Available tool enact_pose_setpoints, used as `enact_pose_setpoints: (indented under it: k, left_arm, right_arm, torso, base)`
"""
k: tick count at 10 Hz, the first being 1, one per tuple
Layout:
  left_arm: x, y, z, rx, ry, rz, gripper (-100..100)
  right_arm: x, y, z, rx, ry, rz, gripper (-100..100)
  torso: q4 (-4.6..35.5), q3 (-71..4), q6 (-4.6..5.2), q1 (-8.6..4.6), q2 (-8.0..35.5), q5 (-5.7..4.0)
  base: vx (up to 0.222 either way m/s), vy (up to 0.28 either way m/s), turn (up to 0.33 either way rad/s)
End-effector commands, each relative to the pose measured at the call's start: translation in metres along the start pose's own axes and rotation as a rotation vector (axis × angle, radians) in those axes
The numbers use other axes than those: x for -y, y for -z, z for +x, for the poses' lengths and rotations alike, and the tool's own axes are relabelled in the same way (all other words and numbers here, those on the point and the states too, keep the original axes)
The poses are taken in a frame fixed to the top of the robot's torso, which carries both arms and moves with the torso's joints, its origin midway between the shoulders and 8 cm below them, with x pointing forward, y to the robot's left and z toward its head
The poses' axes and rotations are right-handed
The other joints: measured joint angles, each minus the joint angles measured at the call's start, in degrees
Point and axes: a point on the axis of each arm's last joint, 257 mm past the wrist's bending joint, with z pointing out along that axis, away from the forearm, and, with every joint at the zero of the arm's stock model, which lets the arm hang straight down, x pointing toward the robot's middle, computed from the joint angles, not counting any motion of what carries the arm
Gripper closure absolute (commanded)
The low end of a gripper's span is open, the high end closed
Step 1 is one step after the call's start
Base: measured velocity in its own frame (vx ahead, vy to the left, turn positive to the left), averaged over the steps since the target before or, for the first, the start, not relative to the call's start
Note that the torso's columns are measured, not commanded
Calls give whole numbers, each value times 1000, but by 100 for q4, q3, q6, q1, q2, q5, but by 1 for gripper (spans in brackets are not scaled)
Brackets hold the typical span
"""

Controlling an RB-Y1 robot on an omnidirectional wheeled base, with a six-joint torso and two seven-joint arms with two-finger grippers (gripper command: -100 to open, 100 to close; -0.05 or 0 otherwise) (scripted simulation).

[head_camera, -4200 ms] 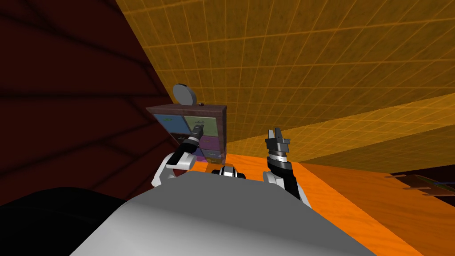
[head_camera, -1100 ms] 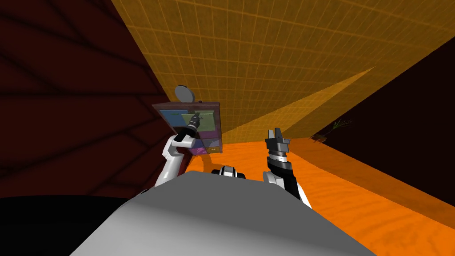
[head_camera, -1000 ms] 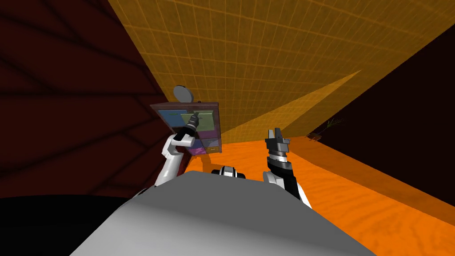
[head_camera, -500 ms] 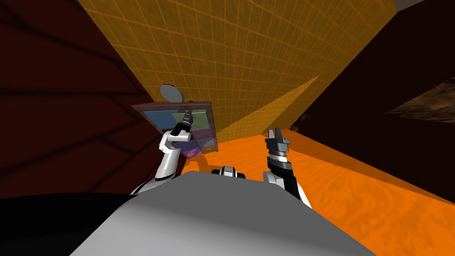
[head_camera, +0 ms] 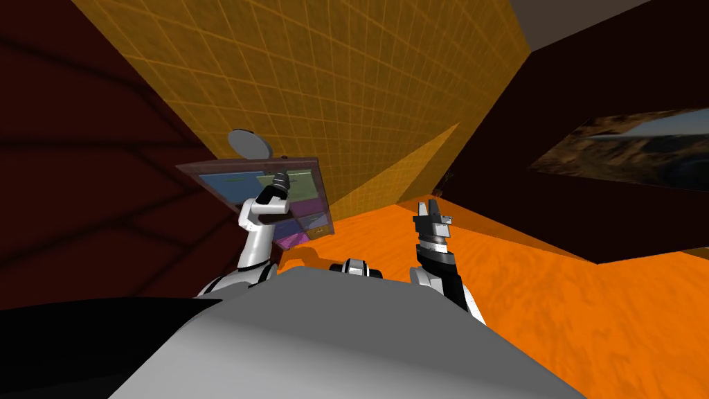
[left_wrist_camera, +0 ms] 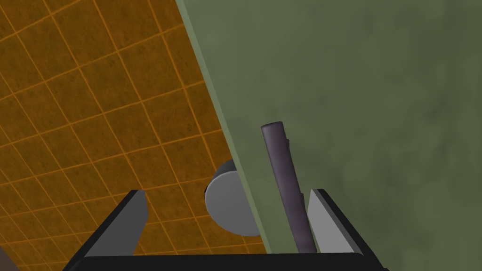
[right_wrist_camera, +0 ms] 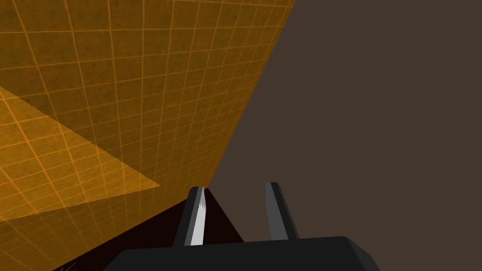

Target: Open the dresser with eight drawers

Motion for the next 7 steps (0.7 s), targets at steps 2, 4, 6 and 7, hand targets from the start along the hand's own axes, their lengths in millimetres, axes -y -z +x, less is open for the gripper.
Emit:
enact_pose_setpoints:
  k: [2, 4, 6, 7]
  left_arm:
    - [-8, -22, -59, 111, 15, -31, -100]
    - [-14, -18, -54, 97, 14, -48, 0]
    - [-19, -17, -53, 95, 16, -60, 0]
    - [-21, -17, -53, 95, 16, -63, 0]
  right_arm:
    - [0, 0, 0, 0, 0, 0, 0]
    - [0, 0, 0, 0, 0, 0, 0]
    - [0, 0, 0, 0, 0, 0, 0]
    - [0, 0, 0, 0, 0, 0, 0]
  torso:
    - [16, 10, 31, -59, 21, -33]
    - [13, -5, 1, -36, -7, -28]
    - [1, -8, 6, -15, -9, -10]
    - [-3, -5, 8, -10, -7, -4]
  base:
    - [-171, -37, -323]
    - [-32, -5, -11]
    - [-3, 0, 2]
    - [0, 0, 0]
